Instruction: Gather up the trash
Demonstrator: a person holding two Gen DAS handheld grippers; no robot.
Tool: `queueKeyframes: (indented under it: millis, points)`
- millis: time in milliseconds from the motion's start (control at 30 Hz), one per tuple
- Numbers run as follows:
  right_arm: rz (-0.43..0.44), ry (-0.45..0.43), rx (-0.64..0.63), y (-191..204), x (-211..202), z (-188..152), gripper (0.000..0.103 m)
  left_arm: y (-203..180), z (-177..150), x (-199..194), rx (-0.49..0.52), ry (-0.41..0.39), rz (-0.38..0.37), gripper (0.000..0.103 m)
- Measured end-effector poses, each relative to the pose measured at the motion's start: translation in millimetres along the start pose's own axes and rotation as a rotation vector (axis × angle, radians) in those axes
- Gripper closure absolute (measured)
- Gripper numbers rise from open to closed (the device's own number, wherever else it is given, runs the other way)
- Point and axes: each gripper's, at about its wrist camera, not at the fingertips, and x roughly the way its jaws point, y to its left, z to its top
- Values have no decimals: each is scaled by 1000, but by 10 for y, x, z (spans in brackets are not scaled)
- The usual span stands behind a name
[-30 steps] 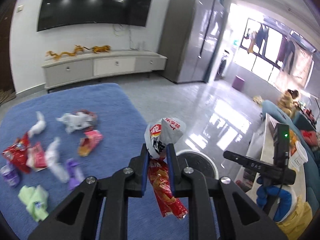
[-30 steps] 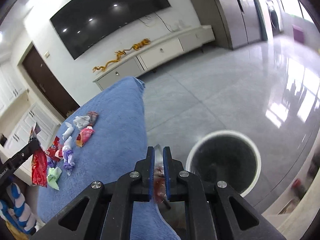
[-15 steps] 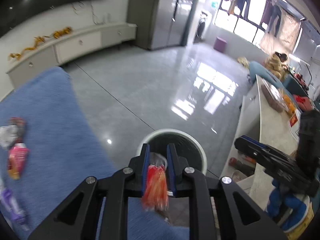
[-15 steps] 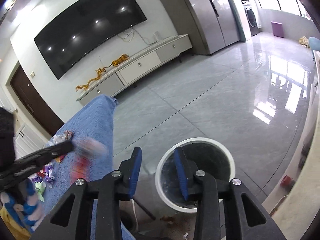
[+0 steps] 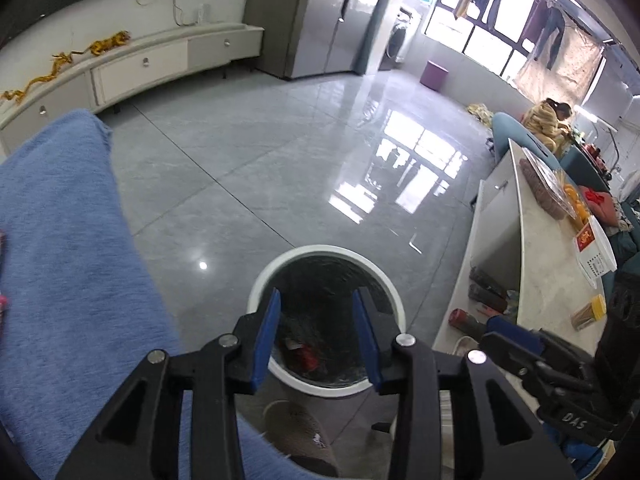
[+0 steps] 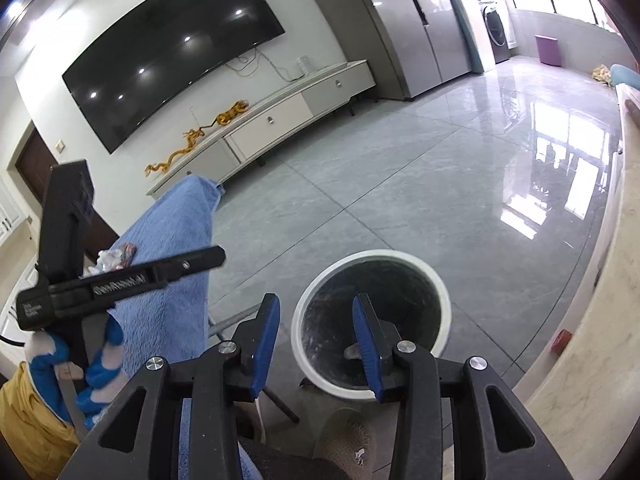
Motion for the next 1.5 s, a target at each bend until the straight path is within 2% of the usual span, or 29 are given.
queueKeyframes:
  millis: [267, 367, 467, 767, 933, 1100, 1267, 1400, 1500]
  points:
    - [47, 34, 9, 111, 421, 14, 64, 408, -94, -468, -50, -88, 75, 66]
    - [92, 35, 17, 105, 622, 101, 63, 603, -145, -633, -78, -118, 108, 57]
    - [150, 42, 33, 94, 964, 173, 58, 740, -174, -737, -91, -146, 136, 54]
    - [303, 188, 112, 163, 2361, 50, 55, 1060, -212, -809, -102, -172, 179, 53]
    - [346, 208, 92, 286, 2836, -18, 55, 1207, -205, -824, -125, -180, 184, 53]
    - [293, 243, 2, 310, 3041, -72, 54, 1239, -203, -815, -105, -190, 204, 53]
    - [192, 170, -76, 224, 2954, 27, 52, 1277, -227, -753, -106, -188, 207, 53]
    - [108, 136, -158, 200, 2945, 115, 47, 1318, -245, -707, -111, -180, 200, 53]
    - [108, 154, -213, 319, 2988, 56, 44, 1321, -245, -707, -118, -183, 198, 53]
